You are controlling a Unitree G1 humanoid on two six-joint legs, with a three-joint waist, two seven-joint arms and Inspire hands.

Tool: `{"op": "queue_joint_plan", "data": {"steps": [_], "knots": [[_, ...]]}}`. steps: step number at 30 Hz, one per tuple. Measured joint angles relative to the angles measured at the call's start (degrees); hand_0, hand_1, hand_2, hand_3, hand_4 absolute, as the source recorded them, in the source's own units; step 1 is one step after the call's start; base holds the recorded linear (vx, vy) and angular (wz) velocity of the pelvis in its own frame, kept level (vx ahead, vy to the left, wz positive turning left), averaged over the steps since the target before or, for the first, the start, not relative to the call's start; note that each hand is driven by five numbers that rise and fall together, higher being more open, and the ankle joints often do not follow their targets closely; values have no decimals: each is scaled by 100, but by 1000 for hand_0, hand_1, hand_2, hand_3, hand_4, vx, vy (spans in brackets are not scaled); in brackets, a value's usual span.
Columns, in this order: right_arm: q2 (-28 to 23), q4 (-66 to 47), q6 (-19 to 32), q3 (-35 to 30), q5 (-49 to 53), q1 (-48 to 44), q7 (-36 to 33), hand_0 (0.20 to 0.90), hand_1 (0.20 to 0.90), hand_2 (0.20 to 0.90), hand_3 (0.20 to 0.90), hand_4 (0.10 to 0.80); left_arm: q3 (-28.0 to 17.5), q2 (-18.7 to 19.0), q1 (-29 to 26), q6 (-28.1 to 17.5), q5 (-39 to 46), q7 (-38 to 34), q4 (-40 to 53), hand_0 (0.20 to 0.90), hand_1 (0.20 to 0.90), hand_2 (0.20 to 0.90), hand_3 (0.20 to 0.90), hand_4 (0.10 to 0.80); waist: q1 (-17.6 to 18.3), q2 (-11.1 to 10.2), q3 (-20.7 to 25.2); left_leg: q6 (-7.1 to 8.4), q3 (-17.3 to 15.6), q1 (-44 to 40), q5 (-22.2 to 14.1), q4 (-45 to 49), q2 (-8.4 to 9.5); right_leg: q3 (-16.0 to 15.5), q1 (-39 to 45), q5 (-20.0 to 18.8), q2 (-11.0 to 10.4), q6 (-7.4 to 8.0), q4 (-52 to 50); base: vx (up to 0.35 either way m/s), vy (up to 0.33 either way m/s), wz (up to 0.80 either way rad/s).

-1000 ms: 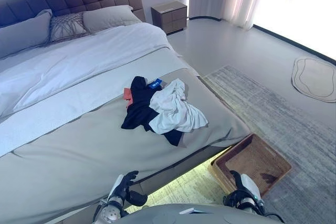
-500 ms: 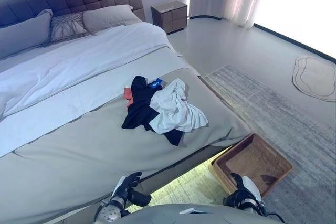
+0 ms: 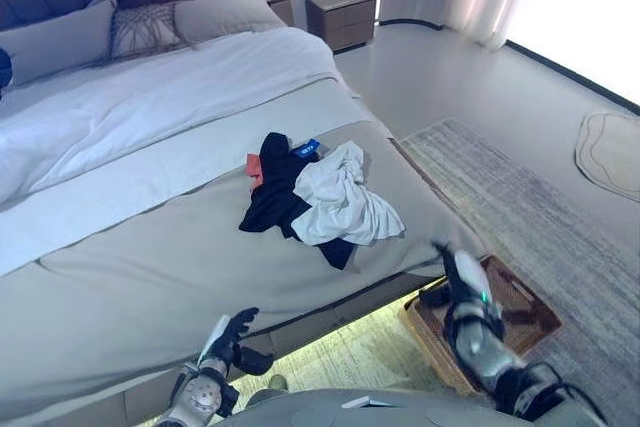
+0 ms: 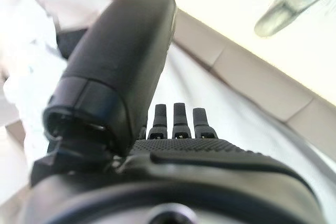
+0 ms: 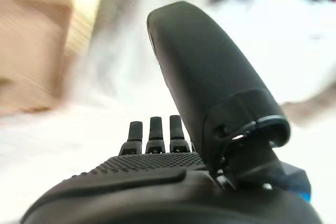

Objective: Pick up the clothes from the bed and place them into the basket

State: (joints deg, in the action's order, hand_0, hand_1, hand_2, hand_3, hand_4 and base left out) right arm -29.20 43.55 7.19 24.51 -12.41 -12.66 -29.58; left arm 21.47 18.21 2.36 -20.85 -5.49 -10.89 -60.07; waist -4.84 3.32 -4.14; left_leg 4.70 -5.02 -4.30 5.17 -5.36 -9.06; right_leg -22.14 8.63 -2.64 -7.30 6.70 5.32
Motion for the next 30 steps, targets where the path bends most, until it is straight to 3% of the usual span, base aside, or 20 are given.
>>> {"op": "queue_joint_plan", "data": {"steps": [5, 8, 10, 12, 16, 19, 22, 24, 30], "knots": [[-350, -422, -527, -18, 65, -1383, -8, 900, 900, 900, 900, 800, -152, 285, 28, -92, 4, -8, 579, 900, 900, 900, 900, 800, -214, -108, -153, 49, 269, 110, 78, 16, 37, -218, 58, 15, -4, -25, -3, 11, 89, 26], [-389, -92, -758, 16, 216, -2348, 6, 900, 900, 900, 900, 800, -84, 350, -137, -135, 16, -30, 816, 900, 900, 900, 900, 800, -369, -37, -338, 60, 393, 486, 202, 122, 63, -257, -304, 15, -28, -28, -158, -346, 151, 18], [-580, 523, -901, 75, 246, -3355, 7, 900, 900, 900, 900, 800, 175, 368, -579, -224, 107, -123, 1017, 900, 900, 900, 900, 800, -479, 130, -723, 63, 565, 1173, 219, 624, 118, -255, -937, 119, -182, -155, -709, -413, 183, 19], [-817, 1454, -962, 405, 388, -4471, 85, 900, 900, 900, 900, 800, 471, 386, -1157, -325, 211, -285, 1272, 900, 900, 900, 900, 800, -628, 301, -1265, 59, 644, 1869, 216, 1200, 248, -169, -1810, 549, -547, -233, -1880, -215, 189, 23], [-925, 1656, -1084, 577, 570, -4660, 395, 900, 900, 900, 900, 800, 543, 639, -1670, -449, 432, -642, 2044, 900, 900, 900, 900, 800, -764, 158, -2146, -181, 713, 2398, -129, 1939, 684, 181, -2726, 1399, -1256, -385, -3679, -55, 118, 34], [-916, 1748, -1238, 612, 694, -4789, 570, 900, 900, 900, 900, 800, 547, 833, -1890, -457, 621, -847, 2469, 900, 900, 900, 900, 800, -864, 165, -2530, -272, 756, 3122, -517, 3035, 897, 527, -3371, 1767, -1523, -418, -4594, -22, 69, 20], [-902, 2133, -1364, 699, 746, -4940, 775, 900, 900, 900, 900, 800, 545, 981, -2040, -438, 696, -971, 2744, 900, 900, 900, 900, 800, -955, 183, -2656, -322, 840, 3849, -839, 4005, 980, 639, -3942, 1981, -1689, -563, -5326, -19, 55, 18], [-898, 2289, -1504, 705, 798, -5073, 806, 900, 900, 900, 900, 800, 545, 1021, -2037, -430, 738, -1099, 2941, 900, 900, 900, 900, 800, -978, 207, -2703, -333, 857, 4222, -1039, 4532, 1051, 762, -4245, 2148, -1791, -563, -5716, -15, 49, 10], [-922, 2289, -1852, 824, 798, -5436, 872, 900, 900, 900, 900, 800, 492, 1177, -1813, -406, 778, -1535, 3481, 900, 900, 900, 900, 800, -996, 237, -2725, -400, 892, 5087, -1398, 5528, 1106, 1128, -5028, 2330, -1814, -465, -6423, 6, 31, -1]]}}
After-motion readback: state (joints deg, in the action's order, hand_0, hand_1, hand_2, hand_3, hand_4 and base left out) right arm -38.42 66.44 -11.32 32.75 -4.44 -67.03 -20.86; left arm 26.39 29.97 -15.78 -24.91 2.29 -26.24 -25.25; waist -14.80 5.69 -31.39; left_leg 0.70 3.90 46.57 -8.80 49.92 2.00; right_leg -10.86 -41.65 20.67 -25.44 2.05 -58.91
